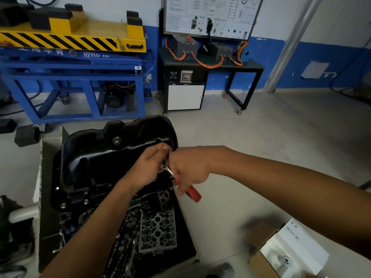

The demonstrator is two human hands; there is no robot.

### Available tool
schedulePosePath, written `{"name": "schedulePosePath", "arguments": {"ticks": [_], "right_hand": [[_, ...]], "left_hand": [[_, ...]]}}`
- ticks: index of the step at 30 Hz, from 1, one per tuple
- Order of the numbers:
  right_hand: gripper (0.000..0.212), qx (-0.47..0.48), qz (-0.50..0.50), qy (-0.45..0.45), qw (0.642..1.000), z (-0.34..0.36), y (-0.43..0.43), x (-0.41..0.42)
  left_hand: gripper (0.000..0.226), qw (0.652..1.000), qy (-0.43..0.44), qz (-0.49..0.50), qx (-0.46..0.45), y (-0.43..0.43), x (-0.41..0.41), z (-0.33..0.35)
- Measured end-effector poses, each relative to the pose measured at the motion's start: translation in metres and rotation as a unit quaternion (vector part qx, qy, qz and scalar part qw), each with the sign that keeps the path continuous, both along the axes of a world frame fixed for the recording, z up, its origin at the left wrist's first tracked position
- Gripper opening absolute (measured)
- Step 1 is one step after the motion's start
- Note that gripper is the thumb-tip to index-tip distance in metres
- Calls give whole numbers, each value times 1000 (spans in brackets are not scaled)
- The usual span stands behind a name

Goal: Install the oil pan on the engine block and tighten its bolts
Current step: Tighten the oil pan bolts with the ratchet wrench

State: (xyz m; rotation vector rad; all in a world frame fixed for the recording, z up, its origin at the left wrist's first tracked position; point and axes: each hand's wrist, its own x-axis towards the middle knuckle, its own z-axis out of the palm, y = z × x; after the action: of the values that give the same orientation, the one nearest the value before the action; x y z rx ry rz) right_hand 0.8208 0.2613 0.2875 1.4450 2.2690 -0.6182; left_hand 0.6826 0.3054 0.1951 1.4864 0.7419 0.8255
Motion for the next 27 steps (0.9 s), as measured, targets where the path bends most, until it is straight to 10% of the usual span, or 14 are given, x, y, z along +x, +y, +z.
{"name": "schedulePosePath", "arguments": {"ticks": [5,14,27], "right_hand": [[36,172,8,-108,979,3,8,20],[16,367,-21,-10,930,-20,28,38],[47,19,-57,142,988,-9,-10,12]], "left_hand": [[31,1000,3,-2,-16,-1,-1,-2],[36,999,-32,-28,-16,-2,-2,-1],[27,981,-33,185,40,-5,12,-6]]}}
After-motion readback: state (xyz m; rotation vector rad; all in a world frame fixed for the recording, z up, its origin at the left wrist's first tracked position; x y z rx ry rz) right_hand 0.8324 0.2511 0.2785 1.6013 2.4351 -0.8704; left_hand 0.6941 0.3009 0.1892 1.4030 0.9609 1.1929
